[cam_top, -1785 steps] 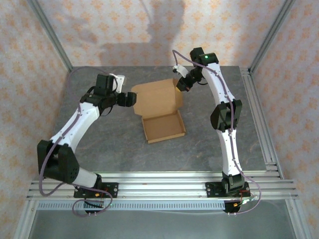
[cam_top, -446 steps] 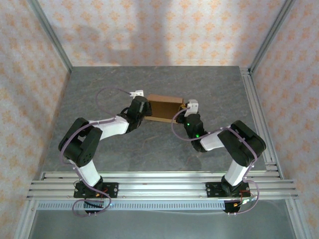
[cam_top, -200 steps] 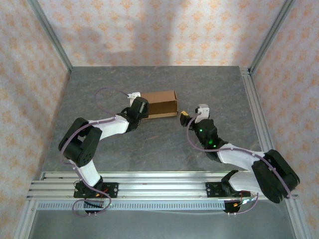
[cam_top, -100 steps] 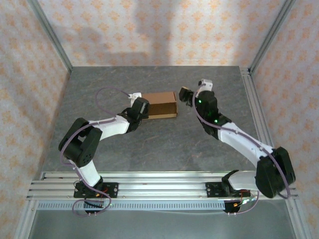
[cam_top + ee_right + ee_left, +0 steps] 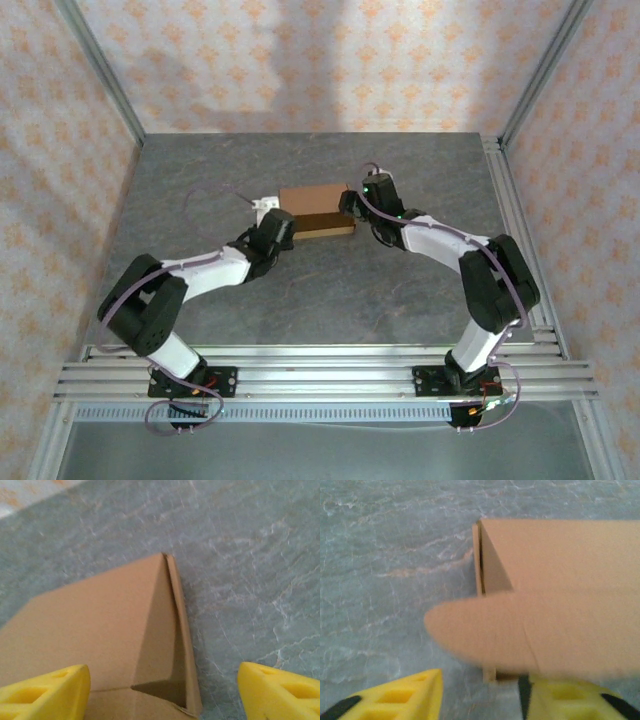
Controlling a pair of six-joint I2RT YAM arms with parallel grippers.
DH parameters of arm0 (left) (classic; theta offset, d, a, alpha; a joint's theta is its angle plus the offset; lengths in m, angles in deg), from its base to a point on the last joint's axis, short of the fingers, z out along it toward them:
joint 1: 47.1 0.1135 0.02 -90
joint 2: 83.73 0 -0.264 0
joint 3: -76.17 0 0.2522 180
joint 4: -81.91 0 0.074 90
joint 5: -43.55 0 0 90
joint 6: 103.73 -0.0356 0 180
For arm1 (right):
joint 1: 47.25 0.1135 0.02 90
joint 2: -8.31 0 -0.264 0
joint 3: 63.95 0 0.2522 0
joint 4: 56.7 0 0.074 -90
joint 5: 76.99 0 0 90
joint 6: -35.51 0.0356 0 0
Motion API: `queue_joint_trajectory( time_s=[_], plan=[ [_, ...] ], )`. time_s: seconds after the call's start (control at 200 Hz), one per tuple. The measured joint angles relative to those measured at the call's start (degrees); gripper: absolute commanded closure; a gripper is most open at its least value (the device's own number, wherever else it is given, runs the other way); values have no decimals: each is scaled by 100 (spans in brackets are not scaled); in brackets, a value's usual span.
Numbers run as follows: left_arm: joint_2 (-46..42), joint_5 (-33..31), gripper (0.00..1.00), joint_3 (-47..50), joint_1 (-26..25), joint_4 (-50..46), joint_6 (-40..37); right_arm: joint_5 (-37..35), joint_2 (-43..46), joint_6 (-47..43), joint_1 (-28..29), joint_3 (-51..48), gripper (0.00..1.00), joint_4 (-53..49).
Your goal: Fold the paper box
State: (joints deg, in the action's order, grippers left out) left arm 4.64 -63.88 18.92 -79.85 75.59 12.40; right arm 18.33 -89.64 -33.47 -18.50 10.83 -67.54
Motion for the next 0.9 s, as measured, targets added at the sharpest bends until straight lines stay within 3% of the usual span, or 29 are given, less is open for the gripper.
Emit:
queue_joint_trajectory(
  time_s=[0.215, 0.355, 0.46, 0.646, 0.681, 0.751, 0.901],
  plan=[
    [-1567, 369, 10, 1403, -293, 295, -52, 31, -310, -28, 0, 24, 21, -59],
    [-2490, 522, 2, 1497, -173, 238, -55, 74, -575, -151, 0, 90, 21, -140],
    [-2468, 905, 0, 1062, 361, -15, 151, 114, -835, -275, 0, 260, 21, -291],
    [-1180, 1825, 2, -140, 1283, -542, 717, 92, -962, -507, 0, 511, 21, -629],
    [-887, 2037, 6, -358, 1377, -656, 811, 74, -962, -557, 0, 557, 21, -686],
    [-203, 2463, 23, -863, 1526, -859, 938, 35, -962, -684, 0, 654, 20, -837],
    [927, 3005, 30, -1598, 1637, -1141, 1054, 83, -960, -844, -17, 761, 20, -955]
  ],
)
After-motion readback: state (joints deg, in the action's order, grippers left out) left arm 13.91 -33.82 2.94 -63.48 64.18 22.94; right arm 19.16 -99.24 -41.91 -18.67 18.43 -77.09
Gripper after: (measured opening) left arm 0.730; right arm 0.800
